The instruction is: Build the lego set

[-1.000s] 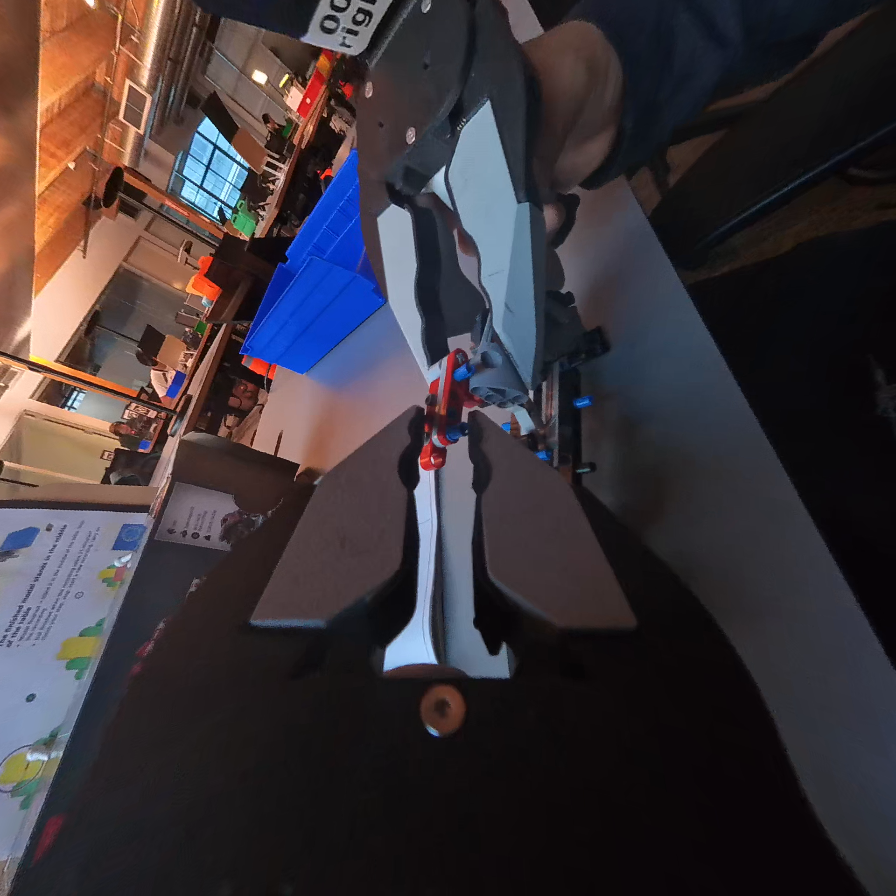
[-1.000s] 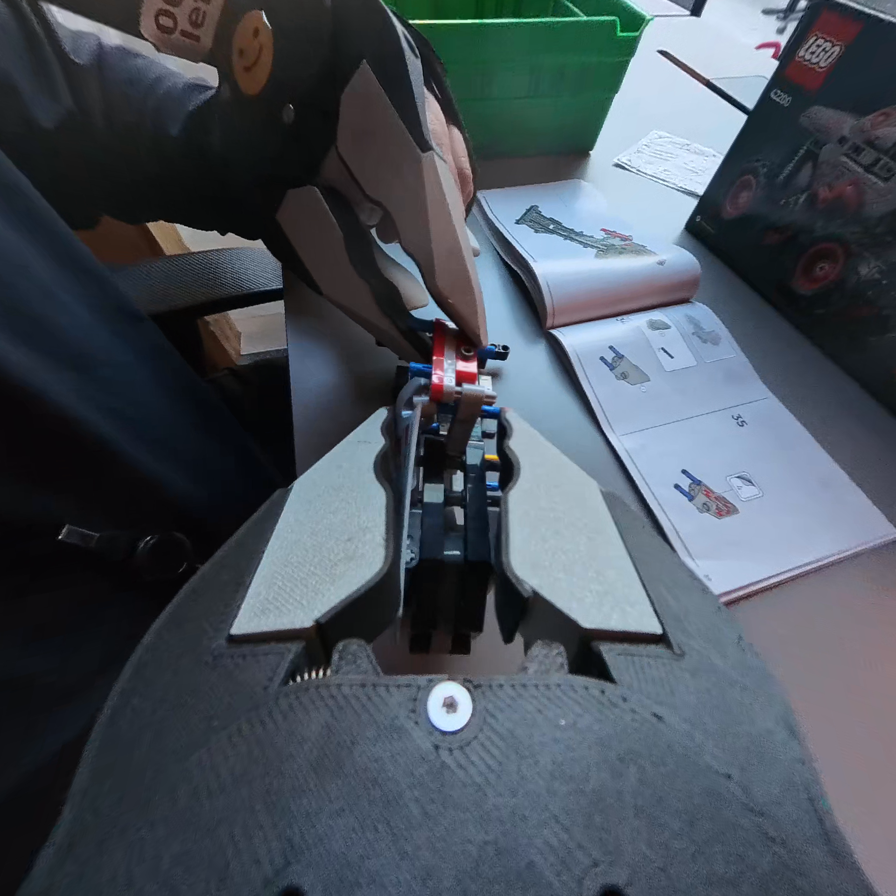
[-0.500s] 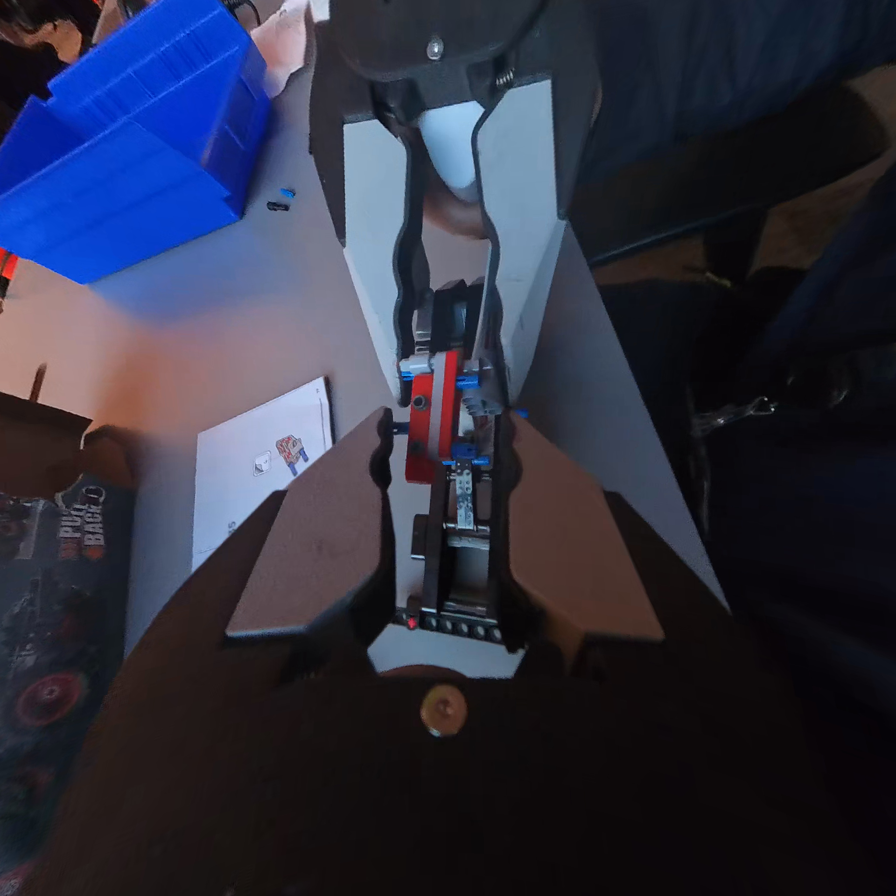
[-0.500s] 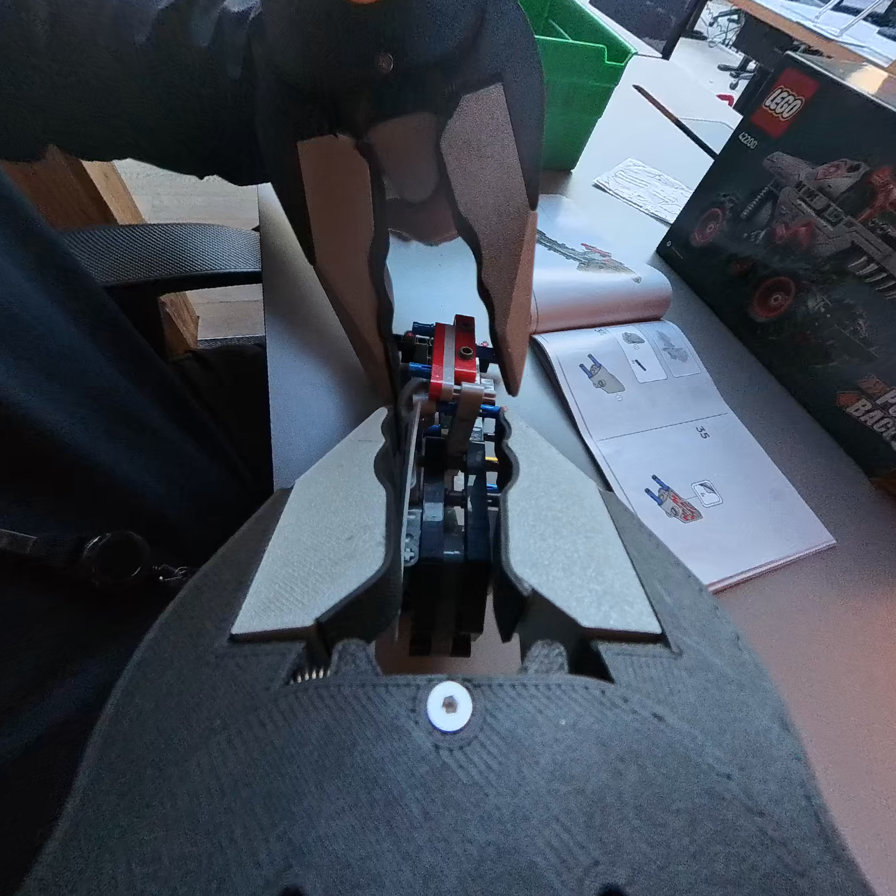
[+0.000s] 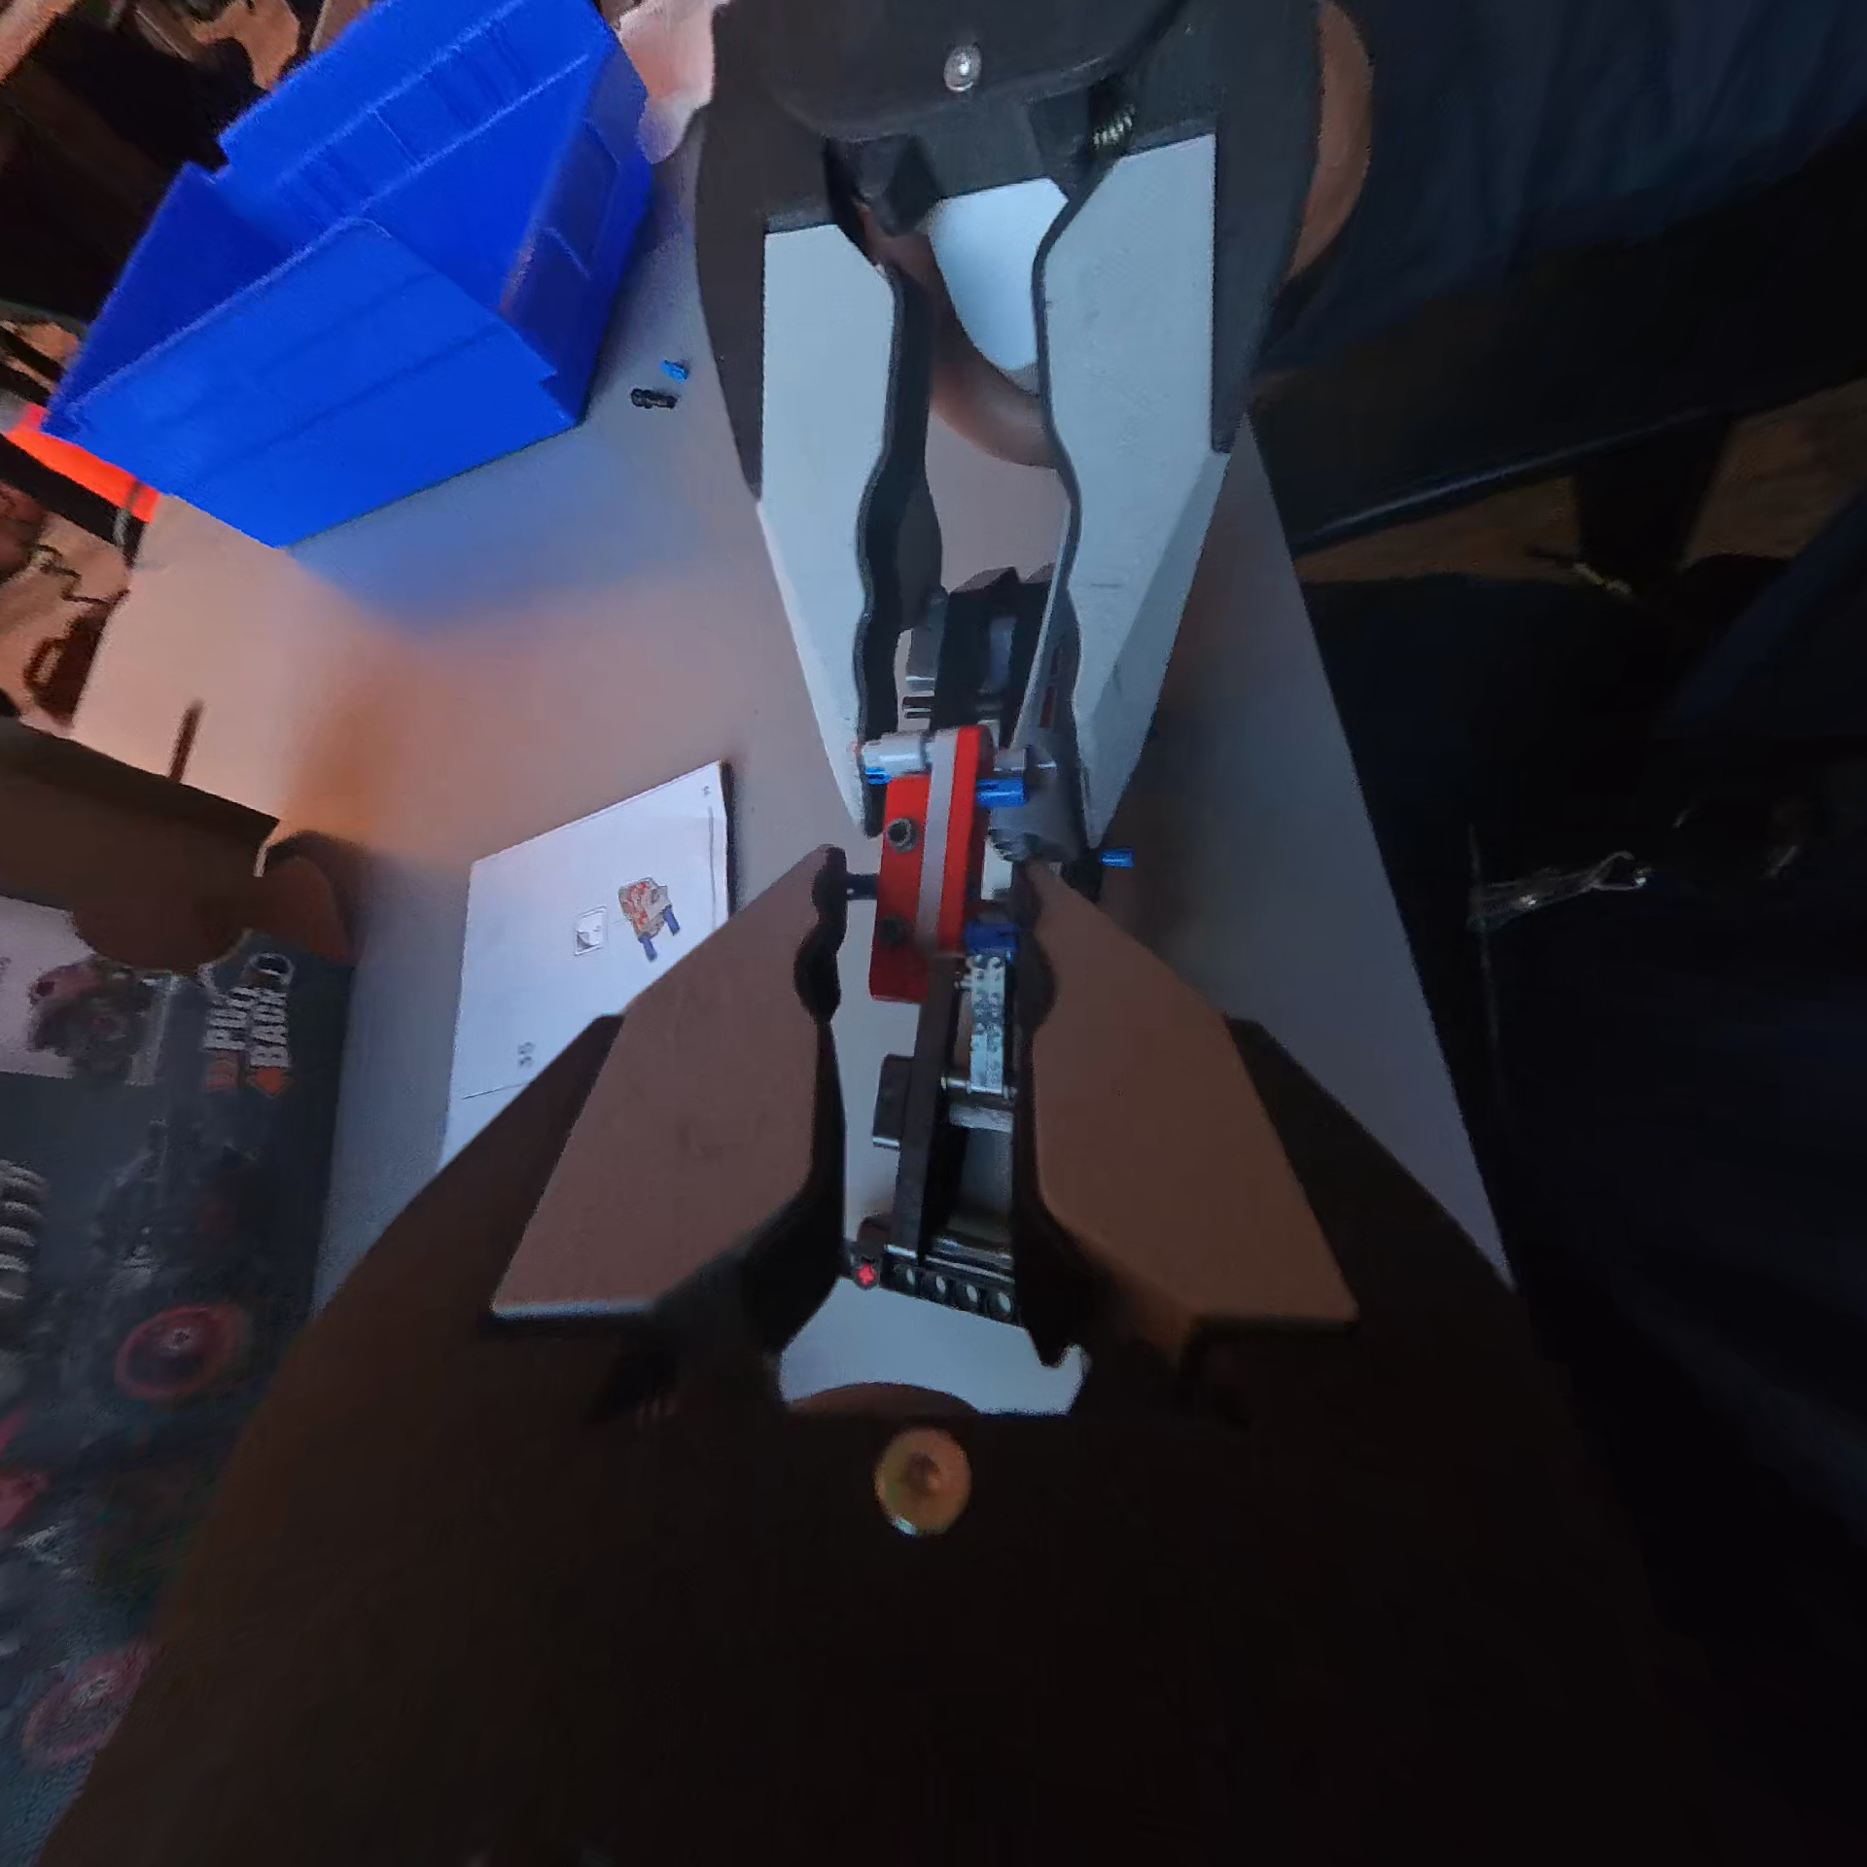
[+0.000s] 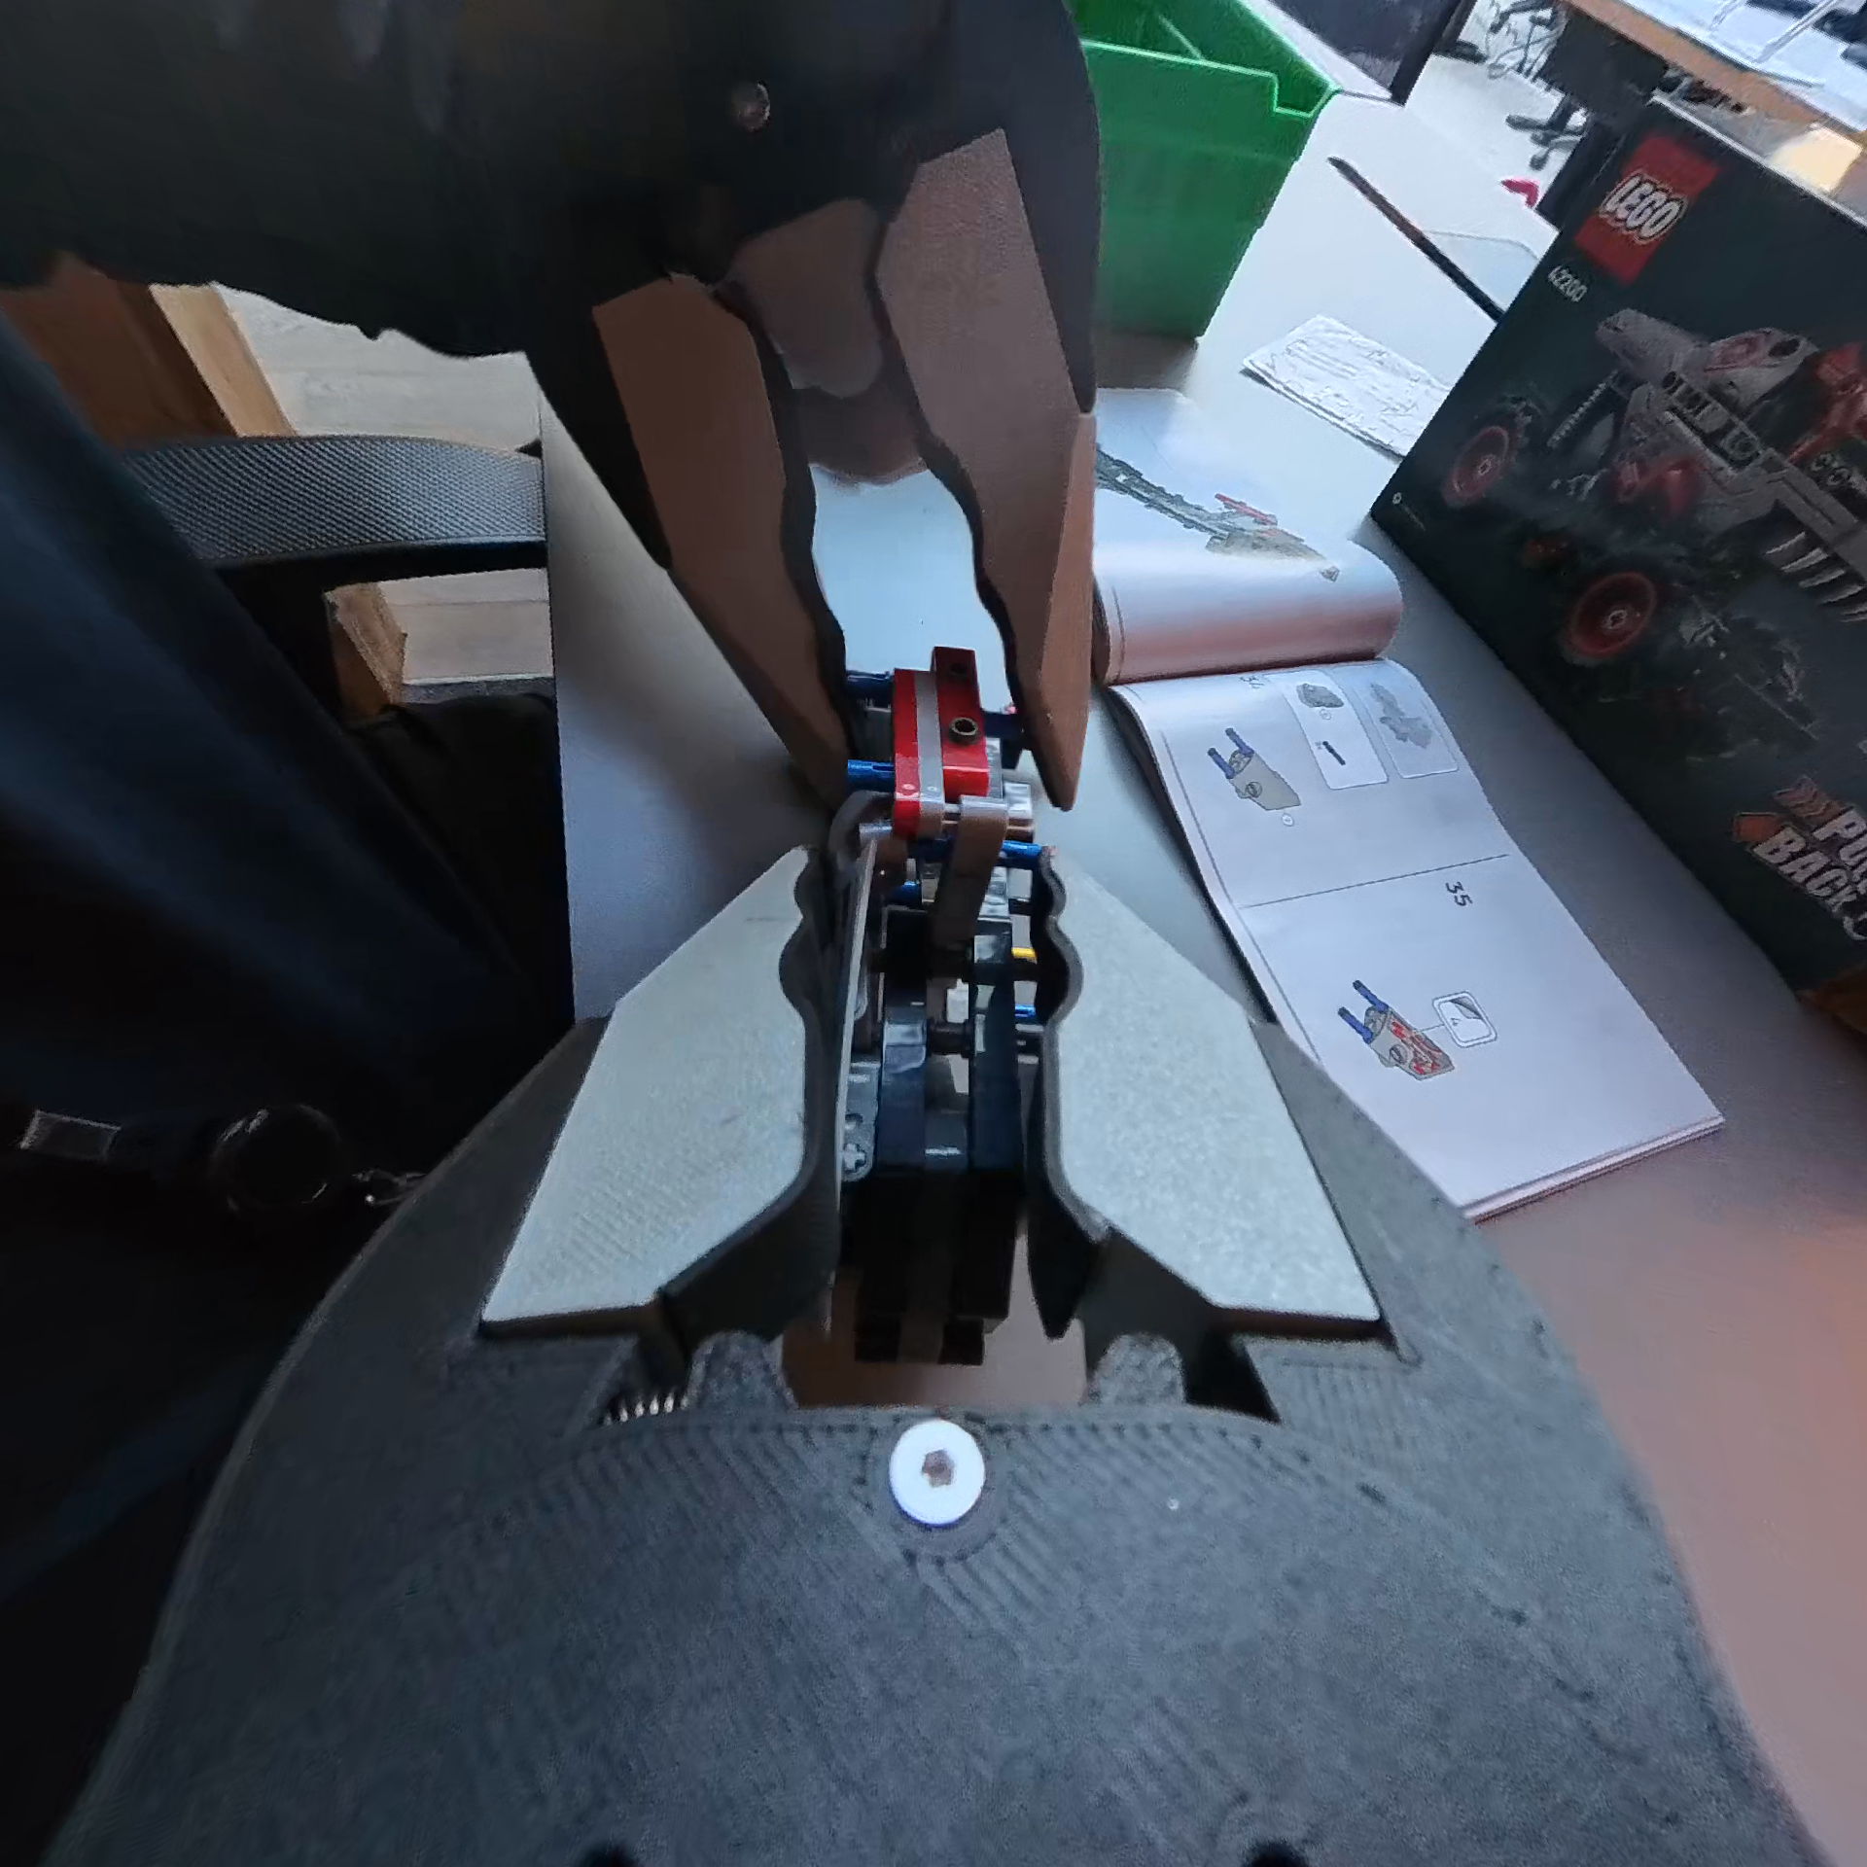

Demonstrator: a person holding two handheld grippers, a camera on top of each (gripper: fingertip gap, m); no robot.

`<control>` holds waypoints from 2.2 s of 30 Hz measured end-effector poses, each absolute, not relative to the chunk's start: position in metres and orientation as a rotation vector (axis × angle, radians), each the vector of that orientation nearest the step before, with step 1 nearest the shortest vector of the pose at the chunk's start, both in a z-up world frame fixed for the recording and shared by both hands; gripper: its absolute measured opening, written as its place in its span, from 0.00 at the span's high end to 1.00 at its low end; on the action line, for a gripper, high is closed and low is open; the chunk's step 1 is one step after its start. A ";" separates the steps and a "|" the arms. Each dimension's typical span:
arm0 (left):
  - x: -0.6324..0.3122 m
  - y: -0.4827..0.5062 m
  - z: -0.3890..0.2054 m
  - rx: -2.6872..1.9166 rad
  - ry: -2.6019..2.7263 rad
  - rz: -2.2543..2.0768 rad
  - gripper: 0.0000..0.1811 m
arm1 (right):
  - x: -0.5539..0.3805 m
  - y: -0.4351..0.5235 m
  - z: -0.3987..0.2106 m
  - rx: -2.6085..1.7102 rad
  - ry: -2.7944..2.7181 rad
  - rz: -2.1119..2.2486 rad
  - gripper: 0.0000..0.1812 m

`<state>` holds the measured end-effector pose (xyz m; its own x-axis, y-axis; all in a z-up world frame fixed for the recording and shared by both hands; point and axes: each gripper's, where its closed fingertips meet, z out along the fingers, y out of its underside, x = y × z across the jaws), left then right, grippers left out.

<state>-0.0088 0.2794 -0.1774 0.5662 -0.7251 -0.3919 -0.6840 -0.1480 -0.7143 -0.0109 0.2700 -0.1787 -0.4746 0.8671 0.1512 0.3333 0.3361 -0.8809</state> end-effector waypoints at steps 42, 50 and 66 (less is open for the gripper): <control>-0.002 0.263 -0.170 -1.975 0.995 -0.283 0.76 | -0.014 0.269 -0.181 -1.115 -1.959 1.003 0.77; -0.005 0.265 -0.171 -1.979 0.973 -0.286 0.79 | -0.015 0.269 -0.181 -1.137 -1.959 1.003 0.78; -0.013 0.272 -0.173 -1.972 1.071 -0.322 0.86 | -0.020 0.272 -0.181 -1.082 -1.949 1.019 0.78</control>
